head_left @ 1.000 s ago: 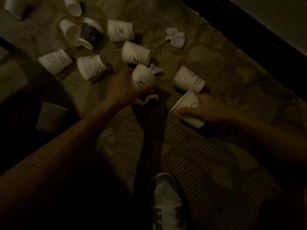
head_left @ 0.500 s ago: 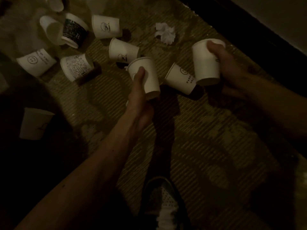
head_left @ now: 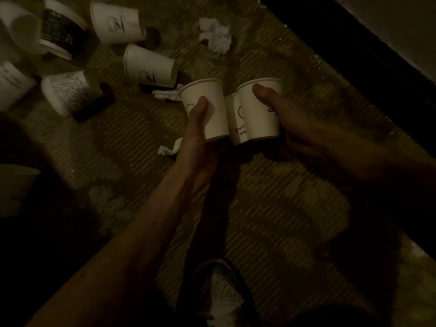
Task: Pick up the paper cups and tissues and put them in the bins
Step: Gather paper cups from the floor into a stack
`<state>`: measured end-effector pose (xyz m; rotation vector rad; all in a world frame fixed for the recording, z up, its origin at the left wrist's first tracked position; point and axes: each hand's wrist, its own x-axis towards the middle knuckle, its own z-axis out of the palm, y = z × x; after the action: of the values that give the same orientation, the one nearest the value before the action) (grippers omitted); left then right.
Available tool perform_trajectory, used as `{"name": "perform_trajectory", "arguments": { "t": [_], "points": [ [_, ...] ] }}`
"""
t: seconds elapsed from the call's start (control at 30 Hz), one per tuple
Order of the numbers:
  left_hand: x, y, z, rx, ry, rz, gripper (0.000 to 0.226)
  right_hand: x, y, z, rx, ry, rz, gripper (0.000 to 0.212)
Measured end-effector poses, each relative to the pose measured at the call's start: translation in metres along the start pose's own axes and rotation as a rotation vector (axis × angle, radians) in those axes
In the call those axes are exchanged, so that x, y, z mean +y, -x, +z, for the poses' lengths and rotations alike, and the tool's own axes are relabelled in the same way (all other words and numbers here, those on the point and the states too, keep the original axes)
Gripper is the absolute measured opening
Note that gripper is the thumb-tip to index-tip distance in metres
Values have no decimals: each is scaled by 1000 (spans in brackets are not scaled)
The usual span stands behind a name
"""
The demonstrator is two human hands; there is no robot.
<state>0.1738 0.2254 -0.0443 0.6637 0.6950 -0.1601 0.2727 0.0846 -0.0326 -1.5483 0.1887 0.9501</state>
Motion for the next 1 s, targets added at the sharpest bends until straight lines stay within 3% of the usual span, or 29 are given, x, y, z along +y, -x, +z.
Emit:
{"name": "perform_trajectory", "arguments": {
  "t": [0.3, 0.57, 0.73, 0.8, 0.93, 1.0],
  "points": [
    [0, 6, 22, -3, -244, 56, 70, -5, 18, -19, 23, -47, 8, 53],
    [5, 31, 91, -185, -457, 125, 65, -68, 86, -76, 106, 50, -64, 50],
    [21, 71, 164, -379, -586, 169, 66, -104, 179, -119, 5, 25, -109, 54],
    [26, 98, 204, -481, -679, 175, 65, -117, 229, -142, 45, 20, -157, 54],
    [18, 158, 289, -769, -882, 210, 40, -125, 342, -189, 140, 8, -297, 52],
    [1, 188, 331, -887, -967, 222, 44, -115, 396, -209, 221, -41, -378, 56]
  ]
}}
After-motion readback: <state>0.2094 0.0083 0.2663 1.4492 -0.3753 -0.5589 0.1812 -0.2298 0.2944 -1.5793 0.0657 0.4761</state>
